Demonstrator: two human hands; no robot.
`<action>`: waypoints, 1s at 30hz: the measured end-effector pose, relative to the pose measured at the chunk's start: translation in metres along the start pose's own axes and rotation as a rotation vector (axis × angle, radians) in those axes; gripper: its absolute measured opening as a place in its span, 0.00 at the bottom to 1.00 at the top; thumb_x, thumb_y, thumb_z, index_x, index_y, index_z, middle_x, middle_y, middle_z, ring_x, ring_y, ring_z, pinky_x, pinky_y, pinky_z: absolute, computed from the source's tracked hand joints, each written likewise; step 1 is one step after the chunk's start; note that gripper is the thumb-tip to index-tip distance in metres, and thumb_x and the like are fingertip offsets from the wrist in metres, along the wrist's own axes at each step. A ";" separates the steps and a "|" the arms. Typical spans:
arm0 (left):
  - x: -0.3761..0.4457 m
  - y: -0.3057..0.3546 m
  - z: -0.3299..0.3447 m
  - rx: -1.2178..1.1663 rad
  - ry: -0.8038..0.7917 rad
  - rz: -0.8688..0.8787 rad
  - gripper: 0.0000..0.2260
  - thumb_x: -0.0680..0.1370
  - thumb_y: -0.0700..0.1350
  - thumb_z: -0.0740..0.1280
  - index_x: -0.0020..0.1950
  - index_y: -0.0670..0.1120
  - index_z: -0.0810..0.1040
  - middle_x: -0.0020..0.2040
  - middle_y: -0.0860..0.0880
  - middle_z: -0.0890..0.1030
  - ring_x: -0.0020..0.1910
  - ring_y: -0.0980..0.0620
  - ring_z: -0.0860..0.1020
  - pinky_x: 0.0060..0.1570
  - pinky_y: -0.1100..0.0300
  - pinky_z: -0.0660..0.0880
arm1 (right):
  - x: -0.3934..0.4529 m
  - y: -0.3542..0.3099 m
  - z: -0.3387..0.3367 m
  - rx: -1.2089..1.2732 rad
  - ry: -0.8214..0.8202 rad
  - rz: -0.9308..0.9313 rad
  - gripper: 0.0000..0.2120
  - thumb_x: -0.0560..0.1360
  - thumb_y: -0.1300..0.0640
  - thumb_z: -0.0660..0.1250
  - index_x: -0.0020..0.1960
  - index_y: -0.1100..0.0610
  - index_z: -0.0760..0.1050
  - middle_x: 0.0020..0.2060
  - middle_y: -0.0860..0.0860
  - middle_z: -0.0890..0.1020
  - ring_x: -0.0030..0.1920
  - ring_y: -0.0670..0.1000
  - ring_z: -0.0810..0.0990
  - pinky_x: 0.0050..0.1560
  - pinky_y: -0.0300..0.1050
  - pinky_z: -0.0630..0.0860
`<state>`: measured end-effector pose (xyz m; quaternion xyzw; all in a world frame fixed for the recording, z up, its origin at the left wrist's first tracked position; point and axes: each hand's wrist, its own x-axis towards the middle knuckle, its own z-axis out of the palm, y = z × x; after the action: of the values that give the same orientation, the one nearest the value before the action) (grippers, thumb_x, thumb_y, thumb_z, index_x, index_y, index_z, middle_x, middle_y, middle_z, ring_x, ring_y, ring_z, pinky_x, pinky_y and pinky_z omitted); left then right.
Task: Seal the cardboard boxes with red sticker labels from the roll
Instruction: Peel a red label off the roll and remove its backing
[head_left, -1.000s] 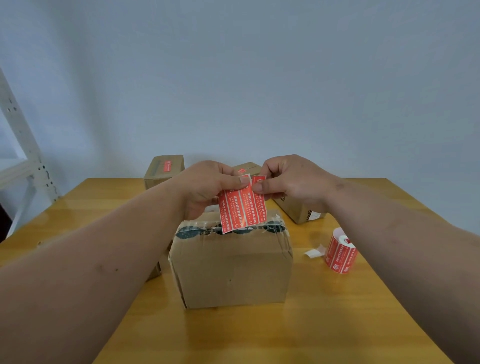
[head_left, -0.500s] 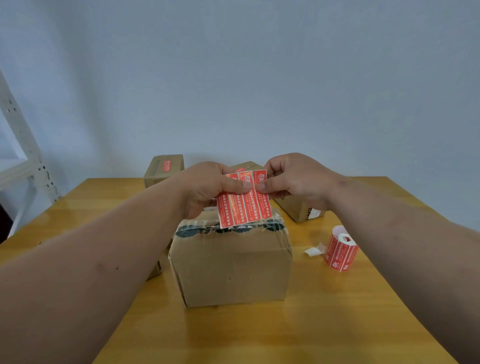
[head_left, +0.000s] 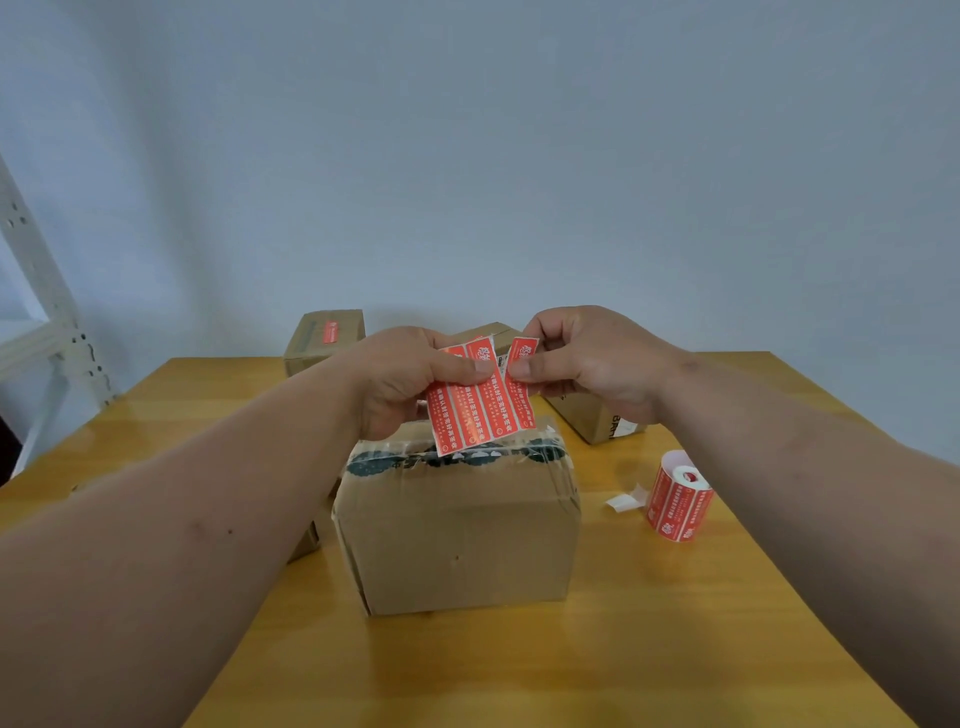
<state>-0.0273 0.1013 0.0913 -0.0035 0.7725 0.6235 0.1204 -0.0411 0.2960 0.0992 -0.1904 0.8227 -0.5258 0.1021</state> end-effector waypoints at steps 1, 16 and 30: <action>0.000 0.000 0.000 0.001 -0.009 0.007 0.14 0.66 0.46 0.75 0.49 0.43 0.78 0.40 0.47 0.86 0.43 0.49 0.83 0.48 0.56 0.77 | 0.000 0.001 -0.001 0.002 -0.007 0.000 0.05 0.74 0.61 0.72 0.47 0.58 0.76 0.44 0.53 0.85 0.47 0.50 0.85 0.46 0.39 0.81; -0.004 0.002 0.002 -0.137 -0.108 -0.018 0.23 0.67 0.36 0.74 0.61 0.41 0.75 0.50 0.42 0.84 0.49 0.44 0.84 0.47 0.50 0.81 | -0.001 0.000 0.000 -0.050 -0.025 0.058 0.04 0.75 0.61 0.71 0.45 0.59 0.76 0.48 0.56 0.85 0.54 0.57 0.83 0.62 0.56 0.76; -0.001 0.009 0.010 -0.178 -0.035 0.021 0.16 0.72 0.30 0.71 0.58 0.40 0.75 0.49 0.41 0.83 0.42 0.47 0.84 0.36 0.56 0.82 | -0.002 0.003 -0.004 0.025 -0.005 0.056 0.03 0.76 0.63 0.69 0.49 0.59 0.76 0.53 0.59 0.84 0.57 0.59 0.81 0.62 0.55 0.76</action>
<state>-0.0254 0.1131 0.0979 0.0050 0.7116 0.6911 0.1265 -0.0416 0.3006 0.0982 -0.1676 0.8209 -0.5324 0.1211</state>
